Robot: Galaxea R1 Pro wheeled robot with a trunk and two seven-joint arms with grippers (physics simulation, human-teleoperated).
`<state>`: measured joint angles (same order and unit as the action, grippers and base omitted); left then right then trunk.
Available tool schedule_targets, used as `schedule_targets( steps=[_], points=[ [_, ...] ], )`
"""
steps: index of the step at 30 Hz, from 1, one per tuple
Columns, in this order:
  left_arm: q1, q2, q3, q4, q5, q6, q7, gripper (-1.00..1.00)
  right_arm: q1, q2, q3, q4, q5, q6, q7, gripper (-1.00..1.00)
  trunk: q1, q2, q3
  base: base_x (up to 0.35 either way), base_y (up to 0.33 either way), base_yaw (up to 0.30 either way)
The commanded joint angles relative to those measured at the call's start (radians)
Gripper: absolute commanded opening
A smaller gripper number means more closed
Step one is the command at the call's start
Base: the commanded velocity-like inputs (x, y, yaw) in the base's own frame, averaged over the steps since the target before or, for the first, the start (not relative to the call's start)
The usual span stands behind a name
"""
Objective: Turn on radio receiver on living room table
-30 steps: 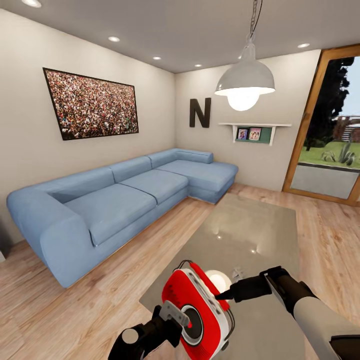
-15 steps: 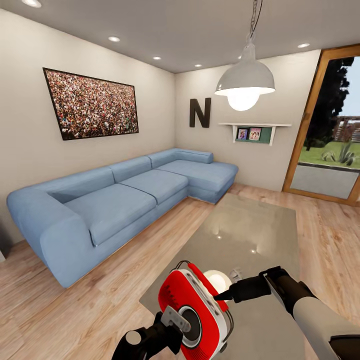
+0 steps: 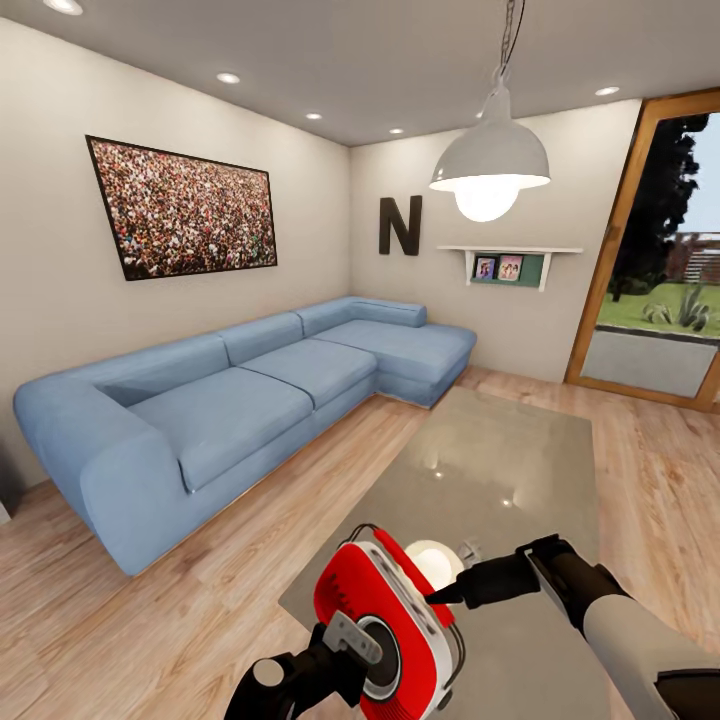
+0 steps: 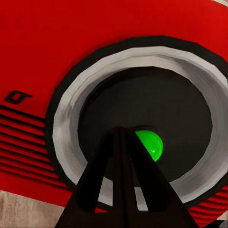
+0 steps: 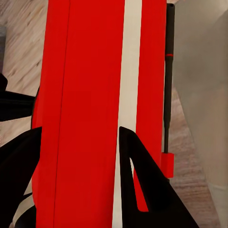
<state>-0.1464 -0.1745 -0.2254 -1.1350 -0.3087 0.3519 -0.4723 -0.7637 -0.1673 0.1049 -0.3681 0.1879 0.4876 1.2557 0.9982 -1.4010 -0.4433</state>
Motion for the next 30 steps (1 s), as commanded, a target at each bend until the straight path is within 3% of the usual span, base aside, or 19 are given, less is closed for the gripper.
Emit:
schedule_targets(
  steps=[1,7,13,16,18,19,21,22,23,28,29,30],
  points=[
    [-0.001,0.0,0.0,0.001,0.0,0.0,0.0,-1.0,0.0,0.001,-0.004,0.0,-0.004,0.002,0.0,-1.0,0.0,0.0,0.0,0.0,0.0,0.0],
    [-0.002,0.0,0.0,0.003,-0.002,0.001,0.0,-1.0,0.0,0.002,-0.004,0.0,0.004,0.003,-0.033,-1.0,0.0,0.0,0.0,0.0,0.0,0.0],
    [-0.002,0.0,0.002,0.003,-0.009,0.002,0.006,-1.0,0.0,0.002,-0.004,-0.002,0.005,0.002,-0.245,-1.0,0.0,0.0,0.0,0.0,0.0,0.0],
    [-0.002,0.0,0.01,0.003,-0.011,0.002,0.008,-1.0,0.0,0.002,-0.004,-0.002,0.004,0.002,-0.294,-1.0,0.0,0.0,0.0,0.0,0.0,0.0],
    [-0.002,0.0,0.039,0.003,-0.012,0.002,0.014,-1.0,0.0,0.002,-0.004,-0.002,0.005,0.002,-0.306,-1.0,0.0,0.0,0.0,0.0,0.0,0.0],
    [-0.002,0.0,0.061,0.003,-0.013,0.002,0.018,-1.0,0.0,0.002,-0.004,-0.002,0.006,0.002,-0.31,-1.0,0.0,0.0,0.0,0.0,0.0,0.0],
    [-0.003,0.0,0.171,0.006,-0.013,0.002,0.044,-1.0,0.0,0.002,-0.004,-0.003,0.007,0.002,-0.354,-1.0,0.0,0.0,0.0,0.0,0.0,0.0],
    [-0.003,0.0,0.191,0.009,-0.013,0.002,0.05,-1.0,0.0,0.002,-0.004,-0.003,0.007,0.002,-0.364,-1.0,0.0,0.0,0.0,0.0,0.0,0.0],
    [-0.003,0.0,0.252,0.027,-0.012,0.001,0.064,-1.0,0.0,0.002,-0.004,-0.004,0.007,0.002,-0.396,-1.0,0.0,0.0,0.0,0.0,0.0,0.0],
    [-0.002,0.0,0.484,0.129,-0.007,-0.028,0.078,-1.0,0.0,0.002,-0.005,-0.004,0.006,0.003,-0.497,-1.0,0.0,0.0,0.0,0.0,0.0,0.0],
    [-0.002,0.001,0.565,0.171,-0.006,-0.049,0.079,-1.0,0.0,0.002,-0.005,-0.005,0.005,0.004,-0.531,-1.0,0.0,0.0,0.0,0.0,0.0,0.0],
    [-0.002,0.006,0.619,0.201,-0.006,-0.066,0.079,-1.0,0.0,0.003,-0.005,-0.005,0.004,0.004,-0.555,-1.0,0.0,0.0,0.0,0.0,0.0,0.0]
  ],
)
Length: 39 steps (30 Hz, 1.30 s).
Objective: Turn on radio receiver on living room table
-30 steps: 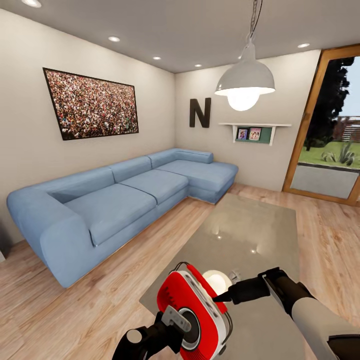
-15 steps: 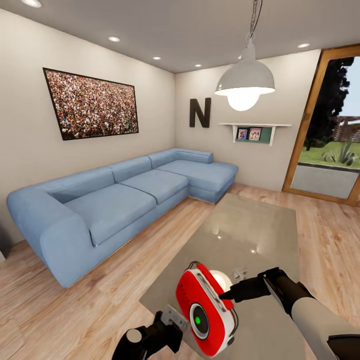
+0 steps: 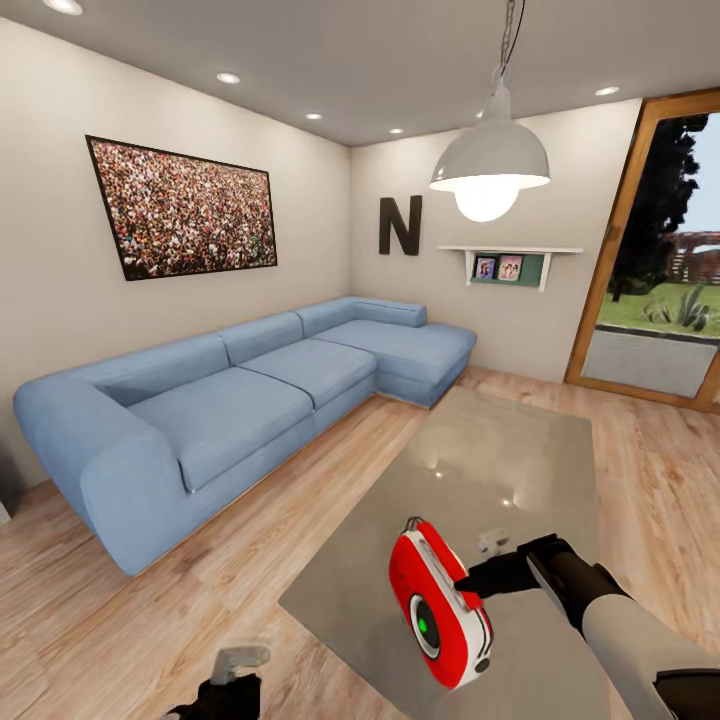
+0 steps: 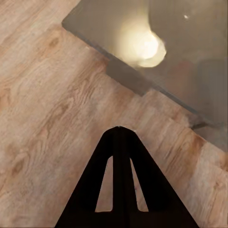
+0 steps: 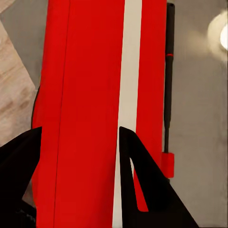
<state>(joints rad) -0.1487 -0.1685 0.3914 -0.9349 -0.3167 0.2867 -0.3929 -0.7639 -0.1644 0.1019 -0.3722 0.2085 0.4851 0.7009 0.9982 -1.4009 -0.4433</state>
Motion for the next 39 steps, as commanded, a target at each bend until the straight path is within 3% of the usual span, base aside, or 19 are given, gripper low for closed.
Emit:
schedule_targets(
  steps=[1,2,3,6,8,12,16,34,39],
  points=[
    [0.0,0.003,0.054,0.03,0.001,-0.019,0.0,-1.0,0.0,0.003,-0.002,0.0,-0.017,0.007,-0.024,-1.0,0.0,0.0,0.0,0.0,0.0,0.0],
    [0.0,0.006,0.098,0.057,0.0,-0.039,0.0,-1.0,0.0,0.007,-0.002,-0.001,-0.018,0.008,-0.045,-1.0,0.0,0.0,0.0,0.0,0.0,0.0],
    [0.0,0.021,0.179,0.125,0.0,-0.102,-0.003,-1.0,0.0,0.021,-0.002,-0.001,-0.018,0.009,-0.083,-1.0,0.0,0.0,0.0,0.0,0.0,0.0],
    [0.0,0.035,0.208,0.182,0.0,-0.135,-0.004,-1.0,0.0,0.032,-0.002,-0.001,-0.015,0.009,-0.099,-1.0,0.0,0.0,0.0,0.0,0.0,0.0],
    [0.0,0.041,0.211,0.205,-0.002,-0.139,-0.002,-1.0,0.0,0.033,-0.002,-0.001,-0.015,0.011,-0.109,-1.0,0.0,0.0,0.0,0.0,0.0,0.0],
    [0.0,0.083,0.205,0.289,0.002,-0.14,0.0,-1.0,0.0,0.034,-0.002,0.0,-0.022,0.021,-0.213,-1.0,0.0,0.0,0.0,0.0,0.0,0.0],
    [0.0,0.091,0.205,0.299,0.007,-0.137,-0.009,-1.0,0.0,0.034,-0.002,0.001,-0.027,0.022,-0.253,-1.0,0.0,0.0,0.0,0.0,0.0,0.0],
    [0.0,0.092,0.204,0.298,0.007,-0.135,-0.006,-1.0,0.0,0.034,-0.004,0.066,-0.029,0.021,-0.248,-1.0,0.0,0.0,0.0,0.0,0.0,0.0],
    [0.0,0.092,0.204,0.298,0.007,-0.136,-0.006,-1.0,0.0,0.034,-0.004,0.079,-0.029,0.015,-0.247,-1.0,0.019,-0.035,-0.016,0.0,0.0,0.0]
  ],
)
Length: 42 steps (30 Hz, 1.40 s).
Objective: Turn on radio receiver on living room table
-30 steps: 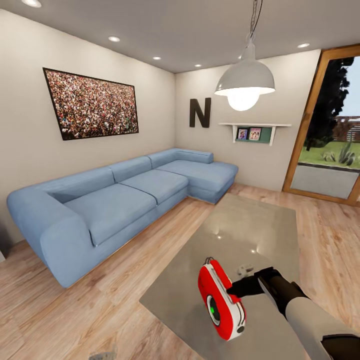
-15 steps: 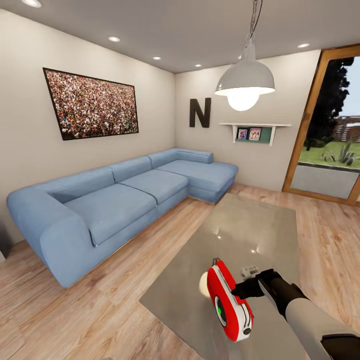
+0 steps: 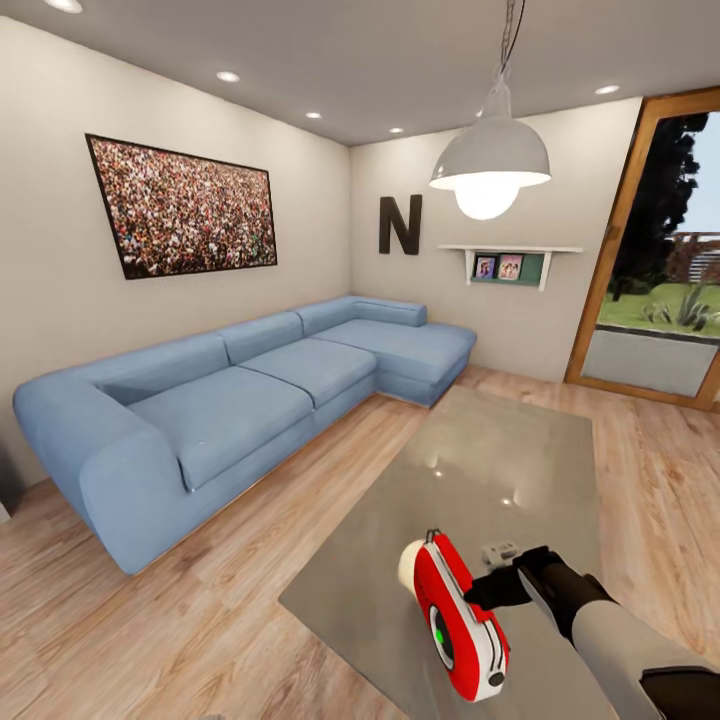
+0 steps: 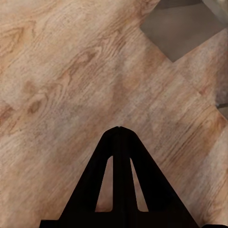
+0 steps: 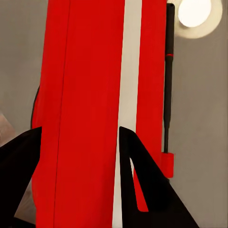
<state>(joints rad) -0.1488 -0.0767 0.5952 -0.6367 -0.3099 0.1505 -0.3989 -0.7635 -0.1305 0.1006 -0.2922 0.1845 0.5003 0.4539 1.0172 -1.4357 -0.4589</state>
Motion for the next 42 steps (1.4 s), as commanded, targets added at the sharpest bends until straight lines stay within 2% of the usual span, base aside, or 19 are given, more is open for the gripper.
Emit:
schedule_targets(
  steps=[1,9,28,34,42],
  points=[
    [0.0,0.0,0.0,0.0,0.0,0.0,0.0,-1.0,0.0,0.0,-0.002,0.005,-0.005,-0.002,0.0,-1.0,0.004,-0.007,-0.003,0.0,0.0,0.0],
    [0.0,0.002,0.001,0.0,0.0,0.001,0.0,-1.0,0.0,0.0,-0.002,0.014,-0.004,-0.006,0.001,-1.0,0.035,-0.063,-0.028,0.0,0.0,0.0],
    [0.0,0.001,0.0,0.0,0.0,0.002,-0.003,-1.0,0.0,0.0,-0.002,0.015,-0.004,-0.006,0.0,-1.0,0.035,-0.063,-0.028,0.0,0.0,0.0],
    [0.0,0.001,0.0,0.0,0.0,0.001,-0.003,-1.0,0.0,0.0,-0.002,0.015,-0.004,-0.006,0.0,-1.0,0.058,-0.105,-0.047,0.0,0.0,0.0],
    [0.0,0.001,0.0,0.0,0.0,0.001,-0.003,-1.0,0.0,0.0,-0.002,0.015,-0.004,-0.006,0.0,-1.0,0.058,-0.105,-0.047,0.0,0.0,0.0]
  ],
)
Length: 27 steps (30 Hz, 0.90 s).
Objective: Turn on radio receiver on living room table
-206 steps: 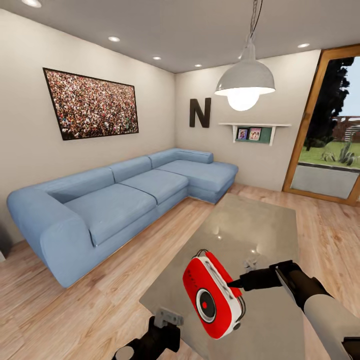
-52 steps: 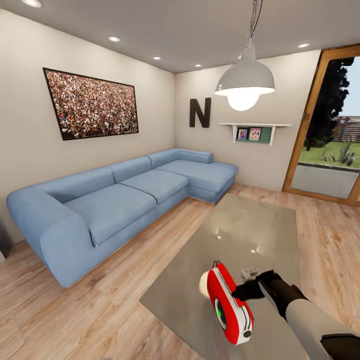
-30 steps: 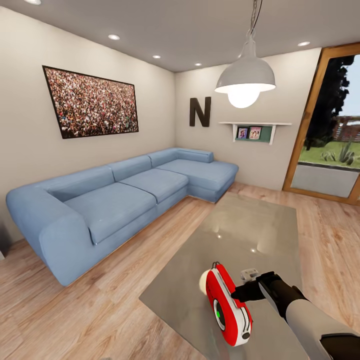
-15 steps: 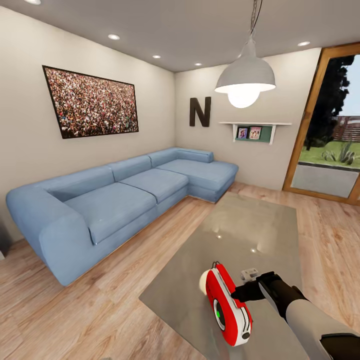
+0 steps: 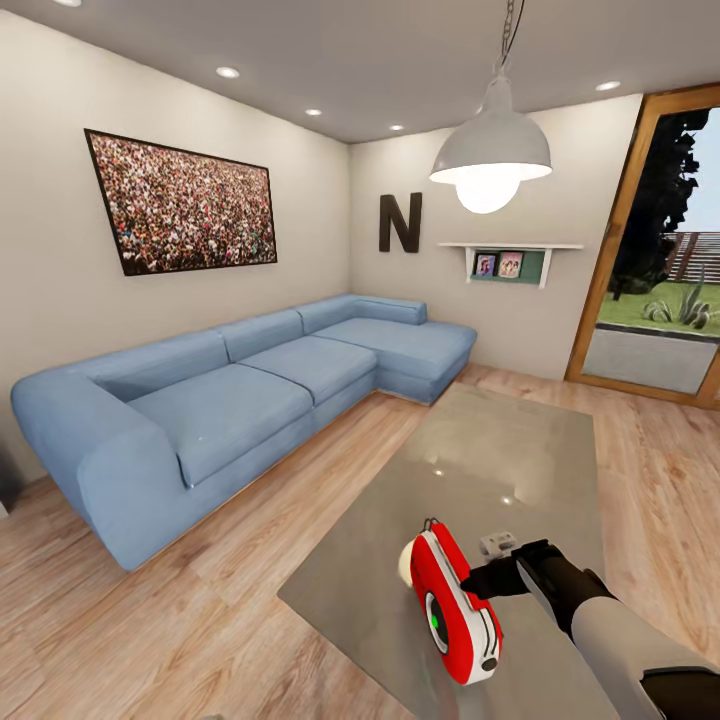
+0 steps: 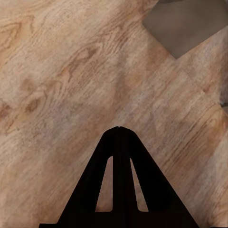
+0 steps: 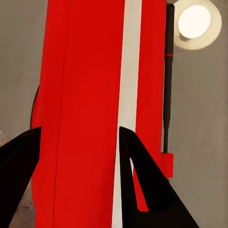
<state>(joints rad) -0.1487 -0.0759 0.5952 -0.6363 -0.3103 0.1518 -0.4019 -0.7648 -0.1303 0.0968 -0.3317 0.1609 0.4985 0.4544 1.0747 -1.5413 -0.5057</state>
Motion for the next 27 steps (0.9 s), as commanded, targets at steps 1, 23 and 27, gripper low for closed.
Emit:
schedule_targets(
  steps=[1,23,27],
  points=[
    [0.0,0.0,0.0,0.0,0.0,0.0,0.0,-1.0,0.001,0.0,0.001,0.054,0.02,-0.005,0.0,-1.0,0.0,0.0,0.0,0.0,0.0,0.0],
    [0.0,0.0,-0.002,0.001,-0.003,-0.009,0.001,-1.0,0.001,0.0,0.001,0.066,0.02,-0.014,0.0,1.0,-0.007,0.014,0.006,0.0,0.0,0.0],
    [0.0,0.001,-0.002,0.001,-0.007,-0.01,0.003,-1.0,0.001,0.0,0.001,0.066,0.02,-0.014,0.0,1.0,-0.023,0.042,0.019,0.0,0.0,0.0]
  ],
)
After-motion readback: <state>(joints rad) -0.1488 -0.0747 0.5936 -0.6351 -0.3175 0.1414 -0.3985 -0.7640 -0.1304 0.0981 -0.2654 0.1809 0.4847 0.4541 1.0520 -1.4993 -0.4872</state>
